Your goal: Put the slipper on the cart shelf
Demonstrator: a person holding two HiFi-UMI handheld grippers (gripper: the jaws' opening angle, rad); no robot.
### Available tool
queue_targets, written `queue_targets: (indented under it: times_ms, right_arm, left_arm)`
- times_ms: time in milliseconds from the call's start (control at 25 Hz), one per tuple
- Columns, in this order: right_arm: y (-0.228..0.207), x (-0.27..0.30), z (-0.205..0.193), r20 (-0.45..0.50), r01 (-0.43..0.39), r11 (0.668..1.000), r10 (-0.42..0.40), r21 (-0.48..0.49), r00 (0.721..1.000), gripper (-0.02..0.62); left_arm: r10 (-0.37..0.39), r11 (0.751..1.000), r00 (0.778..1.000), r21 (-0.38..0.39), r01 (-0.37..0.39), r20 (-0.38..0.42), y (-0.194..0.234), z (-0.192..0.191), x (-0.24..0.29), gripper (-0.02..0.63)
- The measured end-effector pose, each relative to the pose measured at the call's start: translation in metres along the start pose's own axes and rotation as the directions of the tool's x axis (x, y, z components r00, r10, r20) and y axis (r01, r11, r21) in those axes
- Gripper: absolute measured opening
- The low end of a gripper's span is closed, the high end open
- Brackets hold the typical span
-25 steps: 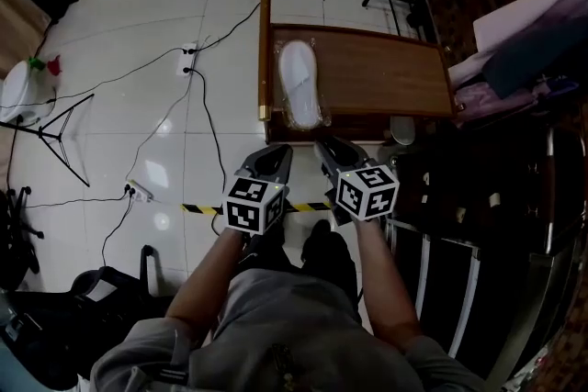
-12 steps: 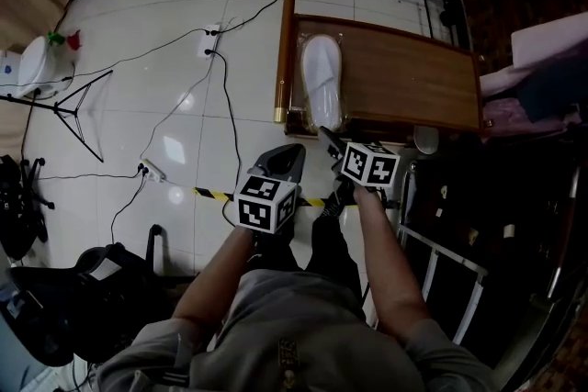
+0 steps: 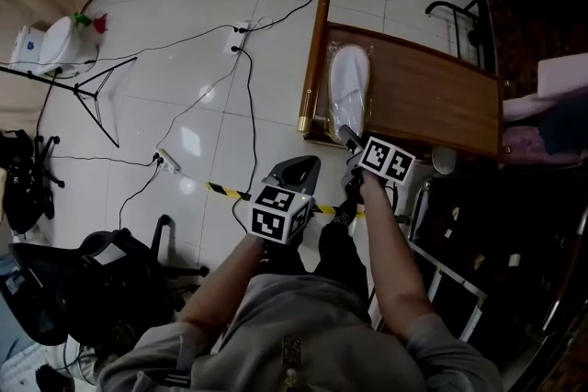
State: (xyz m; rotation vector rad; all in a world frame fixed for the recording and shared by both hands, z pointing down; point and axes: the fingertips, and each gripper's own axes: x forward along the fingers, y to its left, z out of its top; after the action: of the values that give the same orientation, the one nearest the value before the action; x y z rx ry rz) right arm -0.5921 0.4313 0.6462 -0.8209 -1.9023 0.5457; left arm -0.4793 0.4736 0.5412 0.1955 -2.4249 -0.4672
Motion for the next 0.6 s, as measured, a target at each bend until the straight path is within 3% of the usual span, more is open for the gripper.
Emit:
queue_targets:
  times_ms: [240, 600]
  right_arm:
    - [0.013, -0.018, 0.019, 0.073, 0.001, 0.999, 0.002, -0.038, 0.997, 0.077]
    - [0.014, -0.087, 0.038, 0.197, 0.054, 0.998, -0.045, -0.044, 0.979, 0.069]
  left_arm:
    - [-0.025, 0.999, 0.999, 0.024, 0.024, 0.021, -0.001, 0.009, -0.001, 0.008]
    - [-0.159, 0.982, 0.987, 0.109, 0.155, 0.032, -0.039, 0.031, -0.003, 0.008]
